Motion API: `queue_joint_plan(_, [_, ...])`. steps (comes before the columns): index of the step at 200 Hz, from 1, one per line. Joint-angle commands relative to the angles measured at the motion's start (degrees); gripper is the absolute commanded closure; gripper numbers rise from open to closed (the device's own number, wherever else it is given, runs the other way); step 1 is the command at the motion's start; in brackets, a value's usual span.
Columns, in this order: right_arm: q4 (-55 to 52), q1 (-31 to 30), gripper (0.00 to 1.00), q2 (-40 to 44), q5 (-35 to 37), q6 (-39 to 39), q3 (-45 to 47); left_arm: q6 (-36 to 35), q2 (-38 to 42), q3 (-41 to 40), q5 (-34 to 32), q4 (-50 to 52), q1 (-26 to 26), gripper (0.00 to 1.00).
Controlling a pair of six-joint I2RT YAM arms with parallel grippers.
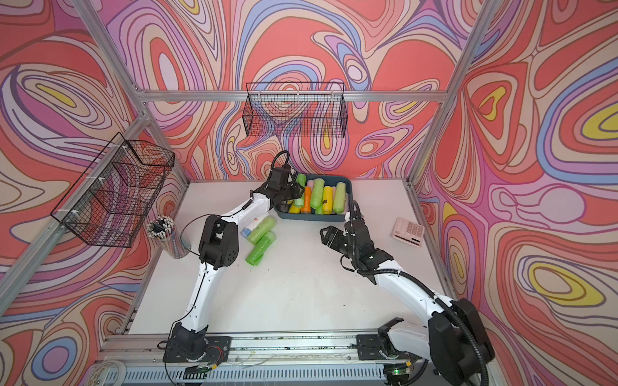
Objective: Put the roll of trash bags into the storage box
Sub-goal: Place the roll of trash bags in the storage box.
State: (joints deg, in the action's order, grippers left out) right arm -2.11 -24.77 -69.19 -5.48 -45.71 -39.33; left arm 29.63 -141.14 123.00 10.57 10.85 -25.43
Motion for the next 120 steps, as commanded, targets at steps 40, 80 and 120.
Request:
queue_joint_plan(40, [-0.3,0.0,0.16,-1.7,0.2,0.2,-1.8,-0.2,2.3,-2.9,4.5,-5.8,0.3,0.33])
queue_joint_plan(80, [-0.4,0.0,0.16,-0.6,0.6,1.4,-1.5,-0.3,7.1,-9.6,4.0,-9.9,0.3,0.0])
queue_joint_plan(120, [-1.4,0.1,0.16,0.3,0.9,2.7,-1.4,-1.1,9.5,-11.5,3.0,-7.7,0.2,0.0])
